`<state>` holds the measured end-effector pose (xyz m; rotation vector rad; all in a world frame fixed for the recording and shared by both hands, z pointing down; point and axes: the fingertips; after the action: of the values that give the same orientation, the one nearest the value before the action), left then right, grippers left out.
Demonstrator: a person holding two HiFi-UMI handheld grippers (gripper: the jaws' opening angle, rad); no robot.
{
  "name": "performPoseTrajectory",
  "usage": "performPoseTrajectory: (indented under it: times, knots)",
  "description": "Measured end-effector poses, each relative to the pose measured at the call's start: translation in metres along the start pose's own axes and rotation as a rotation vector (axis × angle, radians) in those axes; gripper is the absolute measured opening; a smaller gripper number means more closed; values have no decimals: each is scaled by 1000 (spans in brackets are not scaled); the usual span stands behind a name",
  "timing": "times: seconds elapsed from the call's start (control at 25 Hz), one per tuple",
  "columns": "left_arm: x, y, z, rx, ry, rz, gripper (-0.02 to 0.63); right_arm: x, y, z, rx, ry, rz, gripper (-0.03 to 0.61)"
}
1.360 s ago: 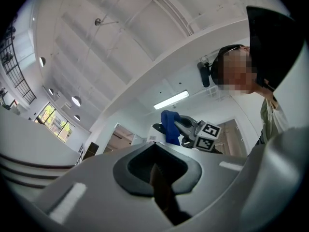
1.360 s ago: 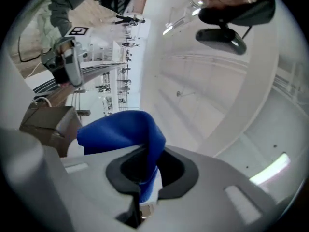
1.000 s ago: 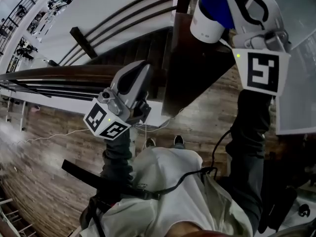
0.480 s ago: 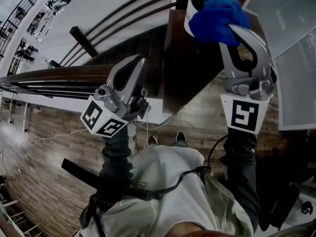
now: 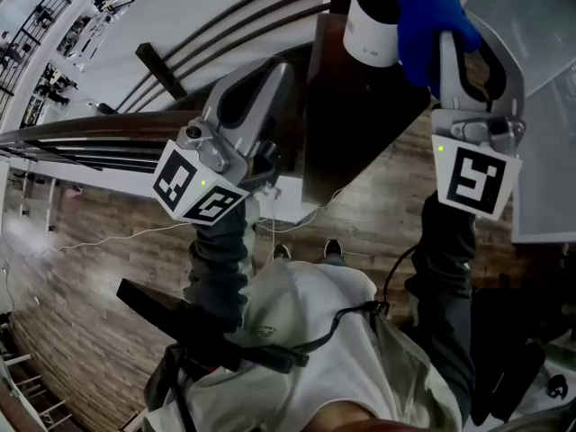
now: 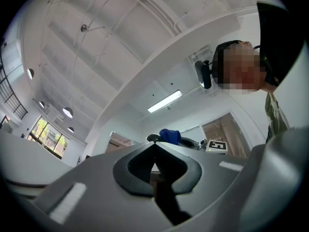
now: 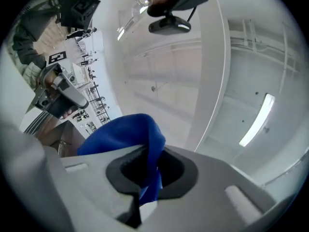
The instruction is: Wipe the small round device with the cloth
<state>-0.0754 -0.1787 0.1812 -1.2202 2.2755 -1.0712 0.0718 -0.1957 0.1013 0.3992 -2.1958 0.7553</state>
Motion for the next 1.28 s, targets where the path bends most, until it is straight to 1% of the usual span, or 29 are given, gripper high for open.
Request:
performPoseTrajectory:
  times: [0.08,0.2,0.32,0.36,0.44,0.48,0.56,0.64,0.68,0.8,0.88,1.0,1.08,1.2,1.28]
  knots:
    - [-3,0,4,8,-10,4,3,9,-10,3,40,13,23,29]
    - [-9,-3,5,14,-21,-4,2,26,-19,-11,93,47,32,29]
    - [-12,-5,3,16,-20,-11,3,41,-36,-24,174,114,67,29]
    - [-12,-5,2,16,-18,-14,2,39,-43,-28,208,127,79,29]
    - [-13,-5,1,14,-15,-17,2,24,-51,-27,260,119,75,29]
    - [-13,-4,1,14,-13,-17,2,13,-52,-21,269,109,54,29]
    - [-12,-4,-1,16,-6,-16,2,-5,-43,0,259,96,-21,29]
    - [-10,-4,-5,20,7,-18,2,-15,-23,29,210,89,-123,29]
    - [-9,-6,-7,20,16,-22,3,-15,-12,43,181,99,-176,29]
    - [-7,-13,-11,24,34,-35,2,8,2,72,142,211,-334,29]
    - [-7,-15,-14,32,40,-28,3,19,6,76,138,254,-415,29]
    - [-4,-12,-16,32,56,-11,2,29,14,71,120,292,-465,29]
    - [-1,-10,-17,26,70,-5,2,45,22,69,96,340,-496,29]
    - [-2,-15,-19,39,89,-9,2,76,20,59,116,423,-608,29]
    - [-3,-19,-18,50,93,-13,2,85,17,51,129,437,-661,29]
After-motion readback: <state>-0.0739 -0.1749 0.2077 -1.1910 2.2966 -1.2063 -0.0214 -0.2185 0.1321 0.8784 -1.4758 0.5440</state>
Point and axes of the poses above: the fingertips, and each gripper's own axes: z forward along the fingers, x to its left, y out of its top, and after that the axes turned 9 degrees about -x, right-handed
